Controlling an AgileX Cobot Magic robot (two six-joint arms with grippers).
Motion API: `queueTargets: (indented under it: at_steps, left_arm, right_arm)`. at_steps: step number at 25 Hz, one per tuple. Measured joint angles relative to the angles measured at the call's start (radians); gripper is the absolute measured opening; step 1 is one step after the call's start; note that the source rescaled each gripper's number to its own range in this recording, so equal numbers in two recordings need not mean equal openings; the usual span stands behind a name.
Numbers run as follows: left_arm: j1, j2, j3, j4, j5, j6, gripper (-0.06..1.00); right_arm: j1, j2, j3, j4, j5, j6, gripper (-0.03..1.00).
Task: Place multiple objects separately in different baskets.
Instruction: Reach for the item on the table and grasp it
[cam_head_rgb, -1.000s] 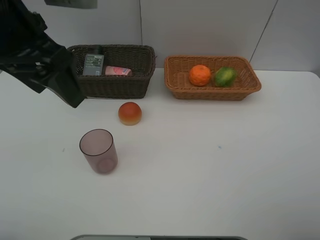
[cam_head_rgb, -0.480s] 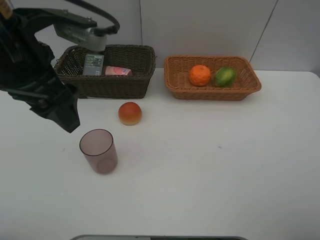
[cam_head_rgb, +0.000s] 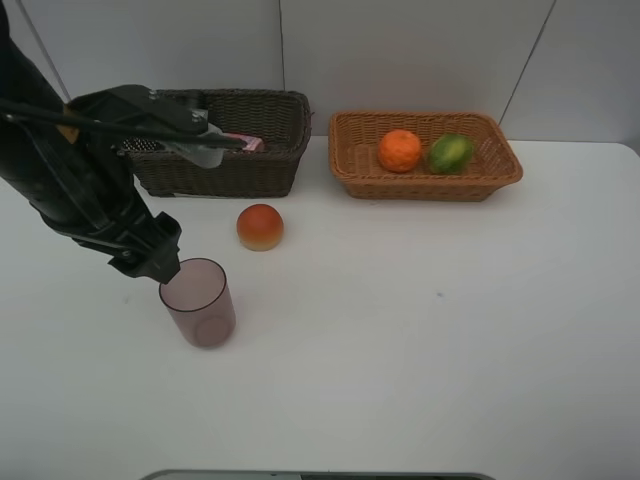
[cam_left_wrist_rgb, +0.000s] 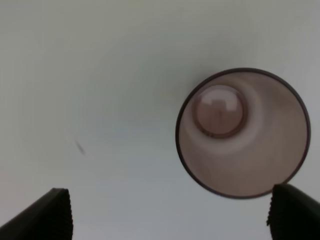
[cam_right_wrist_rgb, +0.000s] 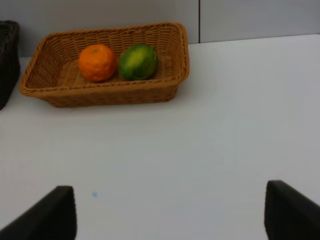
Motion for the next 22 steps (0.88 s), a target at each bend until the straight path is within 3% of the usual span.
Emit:
queueTargets:
  at_steps: [9,22]
  left_arm:
    - [0.032,0.139,0.003,0.003,-0.093,-0.002,1.0]
    - [0.052,0.147,0.003,-0.015,-0.161,-0.008,1.0]
  right_arm:
    - [0.0,0.0,0.0,0.0,0.0,0.0,0.75]
    - [0.0,0.0,0.0,-0.001,0.0,0.0,0.75]
